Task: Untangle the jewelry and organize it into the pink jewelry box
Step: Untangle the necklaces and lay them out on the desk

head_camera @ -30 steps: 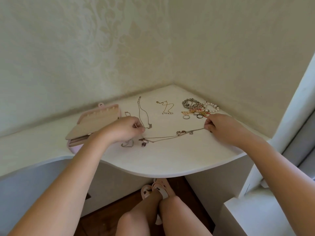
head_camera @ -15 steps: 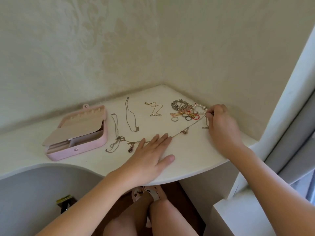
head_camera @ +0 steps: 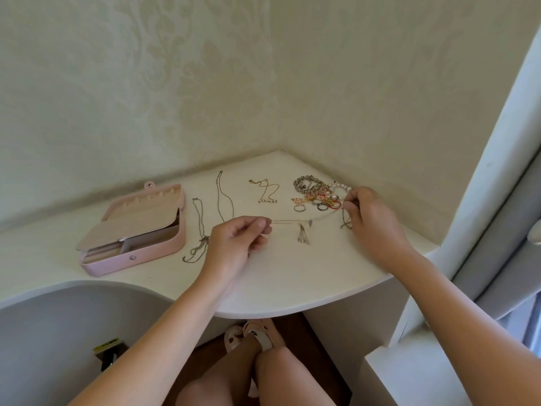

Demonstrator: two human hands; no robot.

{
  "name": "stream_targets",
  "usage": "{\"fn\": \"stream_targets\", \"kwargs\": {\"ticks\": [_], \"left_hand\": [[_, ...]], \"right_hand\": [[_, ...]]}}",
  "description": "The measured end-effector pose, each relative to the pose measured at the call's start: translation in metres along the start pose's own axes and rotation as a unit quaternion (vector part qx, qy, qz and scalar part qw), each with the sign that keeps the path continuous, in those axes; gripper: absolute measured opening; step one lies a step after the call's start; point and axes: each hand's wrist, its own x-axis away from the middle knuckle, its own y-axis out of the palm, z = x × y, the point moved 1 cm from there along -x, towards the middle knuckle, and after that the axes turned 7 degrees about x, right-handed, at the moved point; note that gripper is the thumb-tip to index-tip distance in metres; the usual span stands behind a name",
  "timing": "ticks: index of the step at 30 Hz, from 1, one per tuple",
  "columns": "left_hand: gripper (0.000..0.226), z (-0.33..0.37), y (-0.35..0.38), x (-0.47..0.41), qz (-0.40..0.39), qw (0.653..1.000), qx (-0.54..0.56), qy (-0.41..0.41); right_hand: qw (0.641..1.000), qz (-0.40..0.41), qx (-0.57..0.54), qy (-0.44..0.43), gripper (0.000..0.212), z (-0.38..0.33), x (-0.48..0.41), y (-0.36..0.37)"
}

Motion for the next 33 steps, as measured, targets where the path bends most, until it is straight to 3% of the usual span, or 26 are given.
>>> {"fn": "stream_targets", "kwargs": {"ticks": [6,11,18,24,28,33], "left_hand": [[0.026,0.000,-0.002,0.001,0.023,0.995,0.093,-0.014],[0.023,0.005,0.001,-0.001,-0.010,0.977,0.208,-0.050],[0.027,0.007,-0.002,-0.007,0.024,0.948,0.310,-0.067],[0.028,0.004,-0.007,-0.012,0.004,0.938,0.341,-0.067],[0.030,0.005,-0.001,-0.014,-0.010,0.948,0.304,-0.090],[0.029,0.007,-0.002,-0.020,-0.015,0.958,0.274,-0.081]], "right_hand": [[0.998,-0.004,0.060,0.021,0.013,-0.002,0.001,0.004],[0.998,-0.018,0.065,0.005,0.013,-0.003,0.002,0.005],[0.999,-0.002,0.048,-0.002,0.014,-0.008,0.003,0.006],[0.998,-0.044,0.024,-0.036,0.008,-0.010,0.007,0.005],[0.986,-0.105,0.113,-0.069,0.009,-0.009,0.007,0.009],[0.988,-0.026,0.095,-0.121,0.013,-0.008,0.003,0.014]]}}
